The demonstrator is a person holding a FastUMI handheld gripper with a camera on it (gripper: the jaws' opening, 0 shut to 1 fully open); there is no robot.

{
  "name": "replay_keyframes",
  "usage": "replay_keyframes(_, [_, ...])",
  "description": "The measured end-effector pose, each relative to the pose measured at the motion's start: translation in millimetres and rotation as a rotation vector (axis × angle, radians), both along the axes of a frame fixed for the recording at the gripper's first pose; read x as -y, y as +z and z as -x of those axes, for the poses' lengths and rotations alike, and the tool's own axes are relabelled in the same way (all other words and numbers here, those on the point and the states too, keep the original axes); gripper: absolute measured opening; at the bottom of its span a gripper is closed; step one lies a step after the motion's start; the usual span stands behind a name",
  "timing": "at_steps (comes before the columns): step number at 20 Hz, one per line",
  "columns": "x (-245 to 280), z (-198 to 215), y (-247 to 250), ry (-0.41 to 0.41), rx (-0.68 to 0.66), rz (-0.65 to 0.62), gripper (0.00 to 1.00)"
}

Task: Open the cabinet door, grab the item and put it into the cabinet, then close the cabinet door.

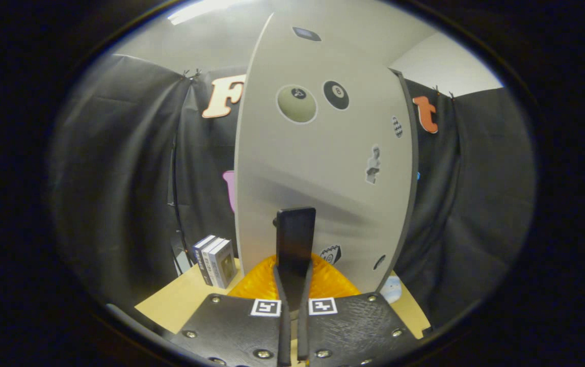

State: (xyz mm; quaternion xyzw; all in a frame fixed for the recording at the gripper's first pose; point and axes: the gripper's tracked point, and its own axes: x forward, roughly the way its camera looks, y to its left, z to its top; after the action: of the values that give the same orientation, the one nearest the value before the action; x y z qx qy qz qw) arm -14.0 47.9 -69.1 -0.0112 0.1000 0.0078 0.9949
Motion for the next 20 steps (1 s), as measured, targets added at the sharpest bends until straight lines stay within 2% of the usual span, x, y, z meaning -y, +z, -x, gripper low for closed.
replay_keyframes(6, [24,16,1,-0.107,-0.017,0.000,0.05])
replay_keyframes(15, [68,34,0,-0.319,-0.046,-0.018,0.04])
replay_keyframes(20, [89,46,-8,-0.380,-0.093,-0.019,0.03])
